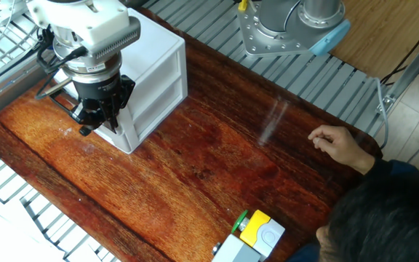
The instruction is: Take something out of a drawer
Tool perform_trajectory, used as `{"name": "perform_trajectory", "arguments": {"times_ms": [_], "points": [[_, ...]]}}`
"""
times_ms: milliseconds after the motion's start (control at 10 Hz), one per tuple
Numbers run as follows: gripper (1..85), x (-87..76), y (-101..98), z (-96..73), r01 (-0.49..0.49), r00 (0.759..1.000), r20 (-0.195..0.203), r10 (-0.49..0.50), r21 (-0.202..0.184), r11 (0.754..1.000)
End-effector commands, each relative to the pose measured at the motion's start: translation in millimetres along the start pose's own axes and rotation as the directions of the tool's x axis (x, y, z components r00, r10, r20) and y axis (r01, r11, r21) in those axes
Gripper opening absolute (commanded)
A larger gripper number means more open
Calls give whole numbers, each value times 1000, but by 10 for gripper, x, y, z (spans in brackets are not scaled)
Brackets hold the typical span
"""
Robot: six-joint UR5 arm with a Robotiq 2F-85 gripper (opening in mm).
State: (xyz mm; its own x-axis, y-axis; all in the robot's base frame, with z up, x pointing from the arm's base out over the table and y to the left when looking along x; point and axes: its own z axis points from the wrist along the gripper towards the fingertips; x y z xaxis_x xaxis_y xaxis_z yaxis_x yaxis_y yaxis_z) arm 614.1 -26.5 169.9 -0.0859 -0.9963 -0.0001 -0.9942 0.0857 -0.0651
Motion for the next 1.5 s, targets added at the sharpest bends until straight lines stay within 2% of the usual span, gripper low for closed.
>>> {"name": "perform_trajectory", "arguments": {"times_ms": [0,300,500,700,1400], "points": [[10,-27,10,-12,-14,1000,13,14,-4,1000],[10,-2,-80,-13,-14,1000,4,14,30,999],[10,-33,-165,3,7,999,39,-8,34,999],[10,10,-264,18,17,1000,23,-18,35,999],[10,-107,-730,8,47,999,-13,-46,44,998]]}}
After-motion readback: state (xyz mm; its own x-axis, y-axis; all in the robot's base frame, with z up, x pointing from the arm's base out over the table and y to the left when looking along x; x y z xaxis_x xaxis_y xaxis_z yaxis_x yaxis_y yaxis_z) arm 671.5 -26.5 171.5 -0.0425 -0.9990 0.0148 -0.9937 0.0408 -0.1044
